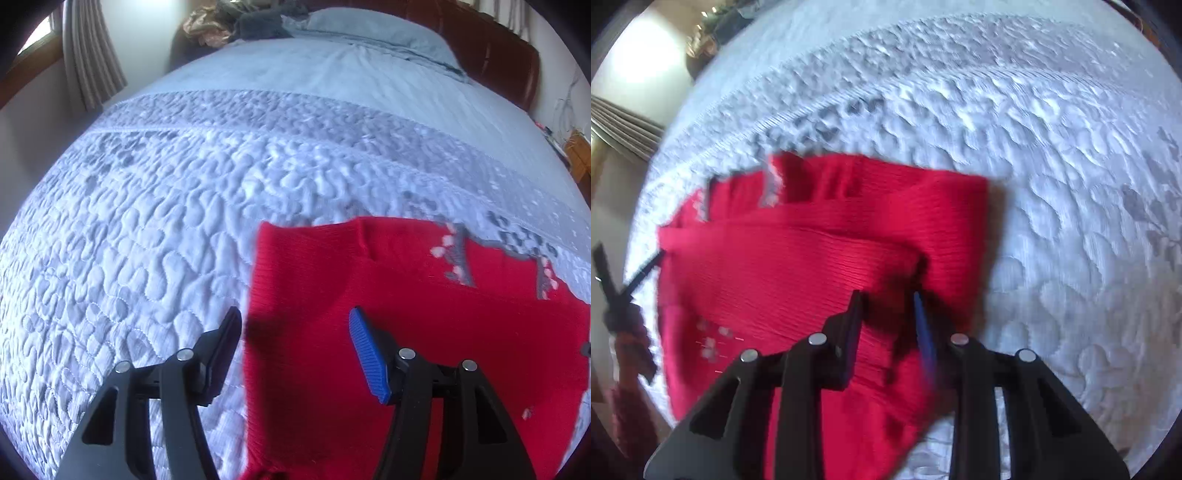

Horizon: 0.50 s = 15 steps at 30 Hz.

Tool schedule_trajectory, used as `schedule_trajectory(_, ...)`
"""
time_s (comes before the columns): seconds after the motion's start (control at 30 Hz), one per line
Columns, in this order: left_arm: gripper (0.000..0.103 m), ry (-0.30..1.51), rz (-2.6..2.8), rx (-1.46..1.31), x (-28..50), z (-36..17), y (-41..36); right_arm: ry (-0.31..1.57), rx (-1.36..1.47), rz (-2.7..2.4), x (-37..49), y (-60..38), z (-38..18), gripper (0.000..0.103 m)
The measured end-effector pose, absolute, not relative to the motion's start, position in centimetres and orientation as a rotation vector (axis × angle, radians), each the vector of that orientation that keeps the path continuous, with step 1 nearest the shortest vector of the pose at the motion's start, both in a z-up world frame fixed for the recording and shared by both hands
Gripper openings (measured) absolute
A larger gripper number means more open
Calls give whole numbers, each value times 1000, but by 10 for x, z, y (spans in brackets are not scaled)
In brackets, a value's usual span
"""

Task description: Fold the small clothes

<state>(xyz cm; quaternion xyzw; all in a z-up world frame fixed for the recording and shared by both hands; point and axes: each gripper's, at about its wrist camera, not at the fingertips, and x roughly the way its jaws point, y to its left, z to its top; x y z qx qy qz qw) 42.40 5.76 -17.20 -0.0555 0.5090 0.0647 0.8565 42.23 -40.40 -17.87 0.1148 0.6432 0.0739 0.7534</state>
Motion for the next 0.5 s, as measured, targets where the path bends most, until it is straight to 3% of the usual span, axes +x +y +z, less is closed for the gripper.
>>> schedule_trajectory(0.17,65,1107,110,-182,426,-181,70,1395,252,152,418,-405,-179,23)
schedule_trajectory(0.27,63,1112,101,-229,404,-164,82,1326,260,153,397,-410,-154,34)
schedule_trajectory(0.33,63,1117,76,-243,377,-156,89,1283,297,201,364,-412,-136,49)
schedule_trajectory(0.5,64,1201,-17,-186,270,-157,96,1328,288,290,249,-401,-128,51)
